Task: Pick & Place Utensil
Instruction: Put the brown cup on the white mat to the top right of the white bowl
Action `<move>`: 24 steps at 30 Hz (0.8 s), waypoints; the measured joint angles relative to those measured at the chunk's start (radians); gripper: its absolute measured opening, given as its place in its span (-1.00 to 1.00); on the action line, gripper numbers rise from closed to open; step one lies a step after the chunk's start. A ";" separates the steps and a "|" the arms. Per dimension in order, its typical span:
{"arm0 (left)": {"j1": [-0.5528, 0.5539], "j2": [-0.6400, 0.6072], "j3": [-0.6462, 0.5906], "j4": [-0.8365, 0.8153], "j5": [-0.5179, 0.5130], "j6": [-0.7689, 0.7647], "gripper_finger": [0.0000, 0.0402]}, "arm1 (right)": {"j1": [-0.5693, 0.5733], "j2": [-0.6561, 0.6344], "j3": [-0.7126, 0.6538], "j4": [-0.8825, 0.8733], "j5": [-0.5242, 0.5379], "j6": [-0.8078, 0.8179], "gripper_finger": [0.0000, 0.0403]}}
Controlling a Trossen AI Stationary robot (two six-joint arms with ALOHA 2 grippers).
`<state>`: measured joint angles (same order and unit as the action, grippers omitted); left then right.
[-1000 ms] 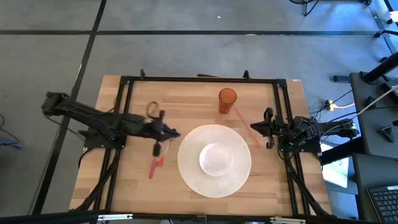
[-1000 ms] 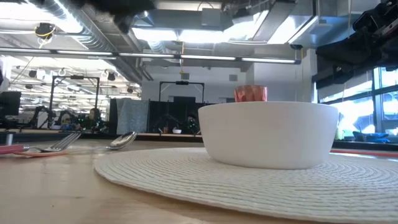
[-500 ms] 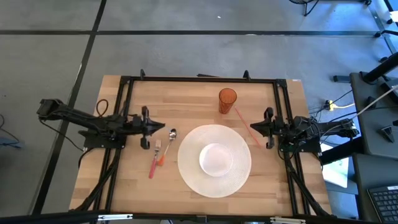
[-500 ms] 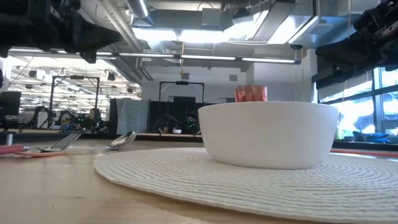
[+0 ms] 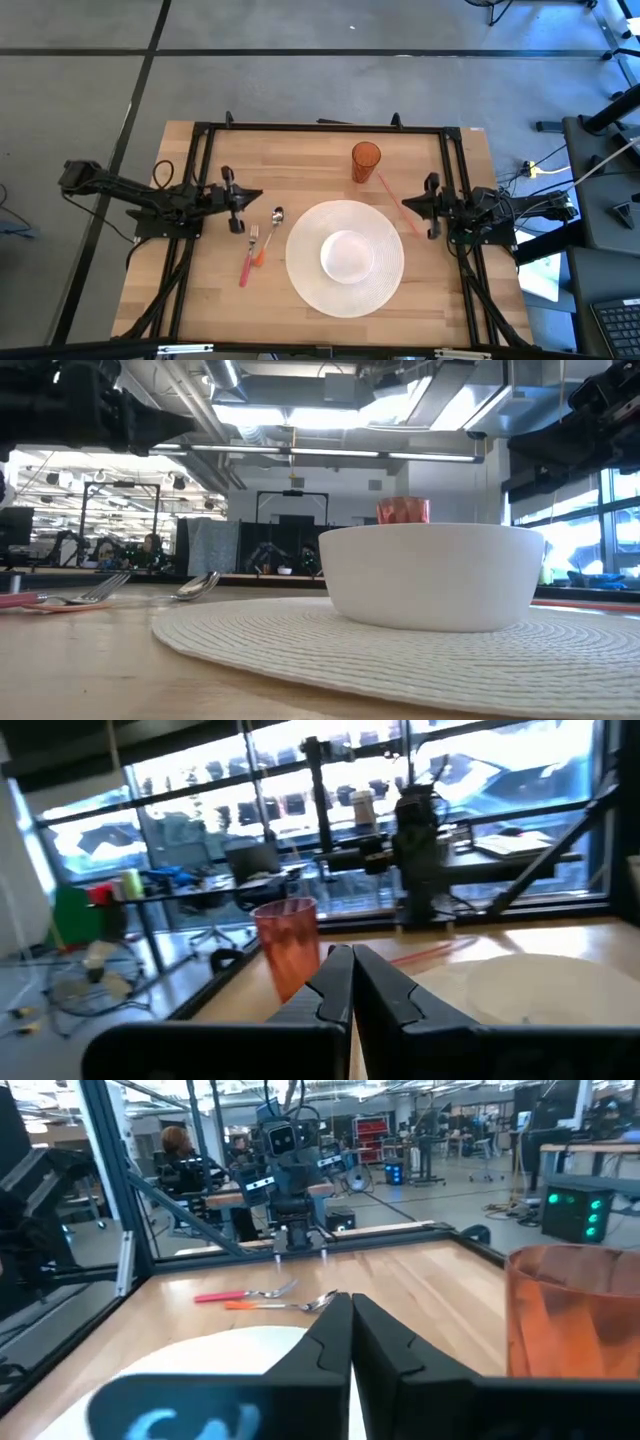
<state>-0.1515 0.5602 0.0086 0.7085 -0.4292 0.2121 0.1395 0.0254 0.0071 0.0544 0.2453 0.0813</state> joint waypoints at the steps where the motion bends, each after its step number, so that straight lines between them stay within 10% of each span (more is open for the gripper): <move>1: 0.005 0.000 0.000 -0.002 -0.007 0.007 -0.99 | 0.000 0.000 0.000 0.001 0.011 -0.004 -0.98; 10: 0.046 0.000 0.000 -0.001 -0.027 0.010 -0.98 | -0.004 0.120 0.198 -0.089 0.143 -0.011 -0.99; 16: 0.073 0.000 0.000 0.031 -0.026 0.008 -0.97 | -0.056 0.401 0.552 -0.466 0.257 0.010 -0.99; 24: 0.097 0.000 0.000 0.028 -0.052 -0.050 -0.97 | -0.243 0.809 1.059 -0.931 0.055 -0.163 -0.99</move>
<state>-0.0542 0.5606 0.0086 0.7364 -0.4817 0.1621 -0.1039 0.8347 1.0665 -0.8768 0.3000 -0.0816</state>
